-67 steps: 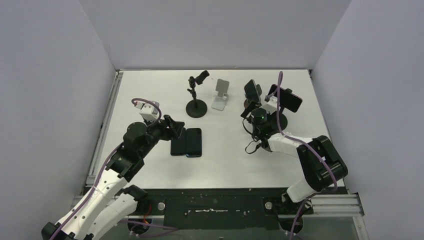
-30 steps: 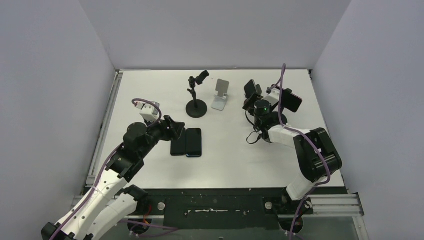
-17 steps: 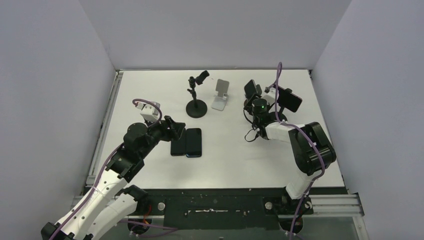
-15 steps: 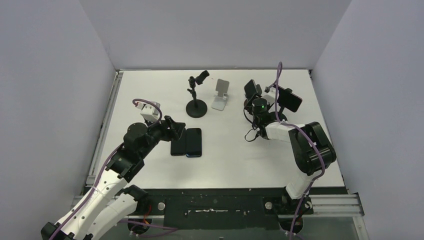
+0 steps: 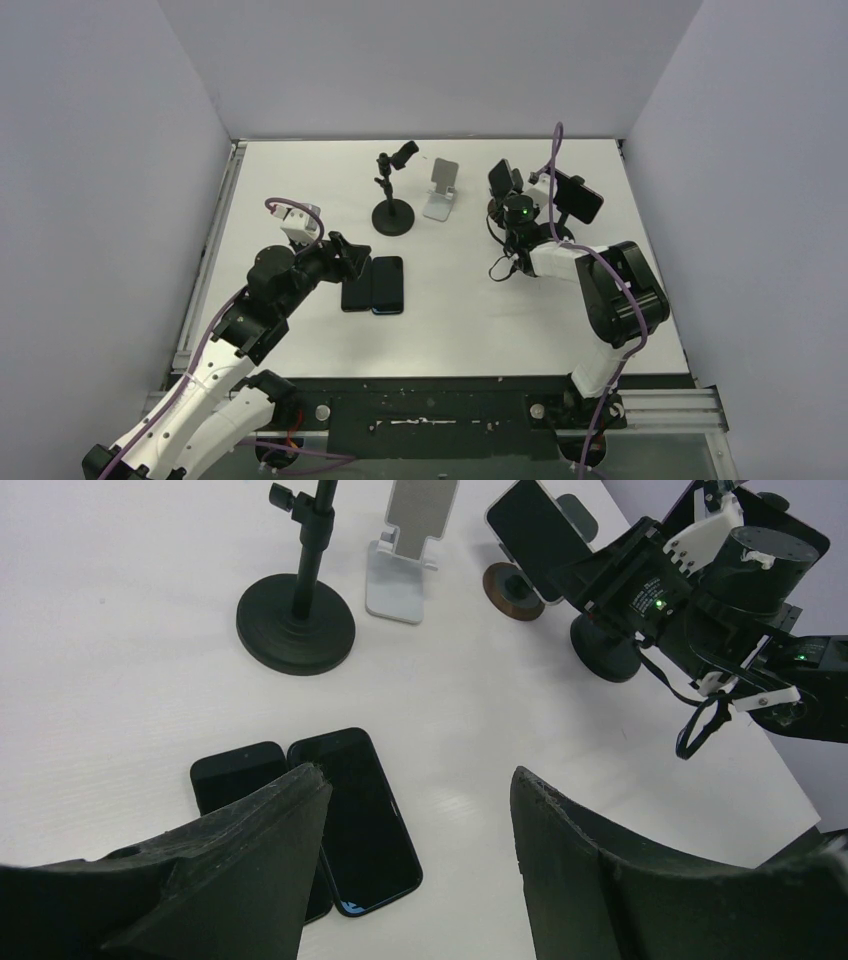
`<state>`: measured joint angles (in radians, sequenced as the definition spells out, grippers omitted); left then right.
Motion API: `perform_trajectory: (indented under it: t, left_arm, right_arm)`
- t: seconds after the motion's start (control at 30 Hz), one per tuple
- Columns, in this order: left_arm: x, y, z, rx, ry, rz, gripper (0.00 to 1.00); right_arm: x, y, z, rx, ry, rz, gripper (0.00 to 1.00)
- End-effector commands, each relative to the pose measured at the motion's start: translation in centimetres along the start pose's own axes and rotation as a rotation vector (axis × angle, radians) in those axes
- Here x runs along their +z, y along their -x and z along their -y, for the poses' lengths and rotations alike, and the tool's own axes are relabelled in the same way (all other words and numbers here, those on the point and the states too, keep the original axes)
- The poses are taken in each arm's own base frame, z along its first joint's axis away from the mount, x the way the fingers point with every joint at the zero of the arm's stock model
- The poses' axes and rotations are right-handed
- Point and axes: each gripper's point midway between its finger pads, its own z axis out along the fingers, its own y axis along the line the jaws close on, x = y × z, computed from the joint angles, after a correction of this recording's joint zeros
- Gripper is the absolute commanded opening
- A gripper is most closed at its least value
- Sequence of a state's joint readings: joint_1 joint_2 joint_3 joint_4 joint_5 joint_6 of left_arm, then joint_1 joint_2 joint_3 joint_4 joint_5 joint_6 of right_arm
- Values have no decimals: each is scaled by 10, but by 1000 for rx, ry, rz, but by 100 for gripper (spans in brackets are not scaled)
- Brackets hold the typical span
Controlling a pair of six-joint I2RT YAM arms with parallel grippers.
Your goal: Remove the phone from the phone stand
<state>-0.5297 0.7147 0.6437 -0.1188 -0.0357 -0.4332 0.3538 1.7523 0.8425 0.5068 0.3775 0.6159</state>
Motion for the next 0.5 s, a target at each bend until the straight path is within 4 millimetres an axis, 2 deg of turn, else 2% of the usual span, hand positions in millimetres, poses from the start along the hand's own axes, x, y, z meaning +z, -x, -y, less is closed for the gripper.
perform_trajectory:
  t: [0.0,0.17,0.47]
  left_arm:
    - [0,12,11,6,-45,44,64]
    - [0,12,11,6,-47,44,64]
    - [0,11,11,7,-48,44,64]
  right_arm:
    - [4,24,-9,34,11,64,31]
    - [1,24,-8,32,17,66,22]
    - [-9,27,-6,44,26,75,17]
